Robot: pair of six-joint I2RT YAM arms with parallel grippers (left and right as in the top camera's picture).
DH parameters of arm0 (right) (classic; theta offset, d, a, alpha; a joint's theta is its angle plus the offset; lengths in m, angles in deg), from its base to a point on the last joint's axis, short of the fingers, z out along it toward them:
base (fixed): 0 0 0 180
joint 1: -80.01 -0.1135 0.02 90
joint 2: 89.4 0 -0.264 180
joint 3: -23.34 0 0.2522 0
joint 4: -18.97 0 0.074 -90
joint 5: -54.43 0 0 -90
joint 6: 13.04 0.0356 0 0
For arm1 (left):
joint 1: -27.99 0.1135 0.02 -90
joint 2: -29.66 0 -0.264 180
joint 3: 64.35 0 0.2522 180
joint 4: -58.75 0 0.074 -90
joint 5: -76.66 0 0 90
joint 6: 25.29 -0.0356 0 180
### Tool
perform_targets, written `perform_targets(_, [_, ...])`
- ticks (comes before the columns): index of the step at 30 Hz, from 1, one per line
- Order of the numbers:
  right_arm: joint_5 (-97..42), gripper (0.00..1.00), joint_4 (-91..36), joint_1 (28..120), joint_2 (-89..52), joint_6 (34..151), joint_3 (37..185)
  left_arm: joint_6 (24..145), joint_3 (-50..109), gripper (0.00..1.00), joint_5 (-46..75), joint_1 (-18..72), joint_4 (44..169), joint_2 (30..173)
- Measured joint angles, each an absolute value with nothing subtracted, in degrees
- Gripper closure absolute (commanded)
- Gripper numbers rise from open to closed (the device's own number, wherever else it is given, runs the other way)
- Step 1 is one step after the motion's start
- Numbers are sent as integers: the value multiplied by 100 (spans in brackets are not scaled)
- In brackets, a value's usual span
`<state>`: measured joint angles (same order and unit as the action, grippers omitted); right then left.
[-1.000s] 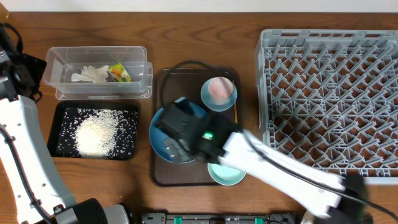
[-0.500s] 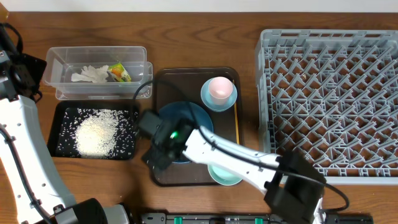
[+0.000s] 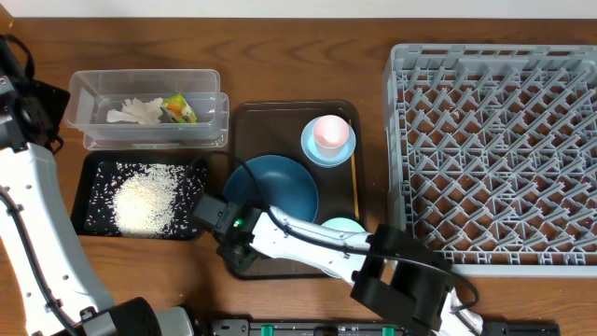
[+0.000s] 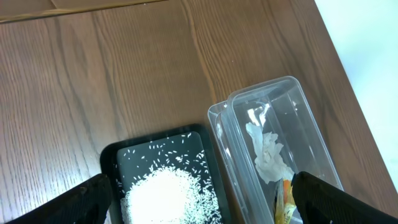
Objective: Sort waste into correct bins and load items into the dishwasher rack
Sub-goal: 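Reach the right gripper to the blue plate rim and grasp it, then lift the blue plate and carry it toward the grey dish rack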
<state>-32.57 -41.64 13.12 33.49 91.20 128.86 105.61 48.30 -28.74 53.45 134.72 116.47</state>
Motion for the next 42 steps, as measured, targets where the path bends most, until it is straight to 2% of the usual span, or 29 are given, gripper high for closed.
perform_targets(2, [-3285,69,-4160,1312,3349,9148,12886,10561,4830,5,-2874,5345,13472,11647])
perform_targets(6, [-3359,95,-4225,1312,3349,9194,12902,10561,4830,5,-2874,5345,13472,11647])
perform_targets(7, [-3379,99,-4265,1312,3349,9172,12924,10561,4830,5,-2874,5345,13472,11647])
perform_targets(14, [-3668,99,-4855,1310,3321,9244,13518,10561,4830,5,-2874,5345,13472,11647])
perform_targets(20, [-3427,99,-5893,1437,3325,9314,14637,10561,4830,5,-2874,5345,13470,11647])
perform_targets(27, [-2907,99,-6783,2197,3102,9306,16383,10561,4830,5,-2874,5345,13472,11647])
perform_targets(33, [-2308,99,-7032,3738,2121,9231,16956,10561,4830,5,-2874,5345,13470,11647])
perform_targets(42, [-330,99,-7720,7163,1397,8219,17046,10561,4830,5,-2874,5345,13472,11647])
